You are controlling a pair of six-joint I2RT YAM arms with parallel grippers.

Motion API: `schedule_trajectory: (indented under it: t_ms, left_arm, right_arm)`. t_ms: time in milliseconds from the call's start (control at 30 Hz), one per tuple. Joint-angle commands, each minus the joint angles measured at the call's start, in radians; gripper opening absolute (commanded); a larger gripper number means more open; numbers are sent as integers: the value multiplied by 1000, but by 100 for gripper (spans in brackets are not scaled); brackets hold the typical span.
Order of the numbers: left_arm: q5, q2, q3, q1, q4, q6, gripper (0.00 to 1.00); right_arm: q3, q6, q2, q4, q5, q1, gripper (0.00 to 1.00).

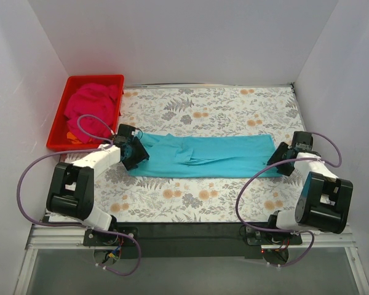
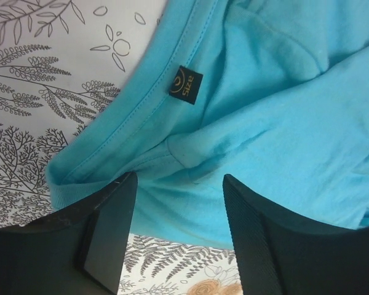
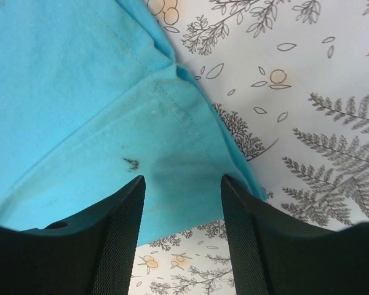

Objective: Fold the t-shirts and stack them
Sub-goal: Fold the tshirt

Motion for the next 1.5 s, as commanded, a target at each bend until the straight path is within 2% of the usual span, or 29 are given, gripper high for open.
schedule_trajectory:
  t_ms: [0,167,367,667,900,1033,1133,1300,1467]
  left_arm:
    - [-25,-43,58,8,-51,46,55]
    - [-28,-107,121,-46,-104,-6,66]
    - [-47,-133,116,-170,-101,-131,68]
    - [-34,35,121,-202,-25,-194,63]
    - [-56,239,213,-166,-22,-136,58]
    - [-47,366,317,-115,-42,-57,57]
    - [-42,507,487,-101,-92,34,57]
    - [-21,730,830,-100,-189,173,57]
    - [-27,931,1076,-100,-284,285,58]
  right_arm:
    - [-1,-22,-69,-25,19,-2,51]
    - [31,-45,-149,-27,-9,120,55]
    - [54,-82,-71,-57,1,339,56]
    - [105,-137,102,-96,8,473,56]
    - [100,-166,170,-200,10,568,56]
    - [77,-184,170,-284,-25,678,56]
    - [62,-185,158,-329,-59,745,57]
    - [111,-157,176,-398,-145,953,57]
    - [233,-117,305,-418,-211,1160,58]
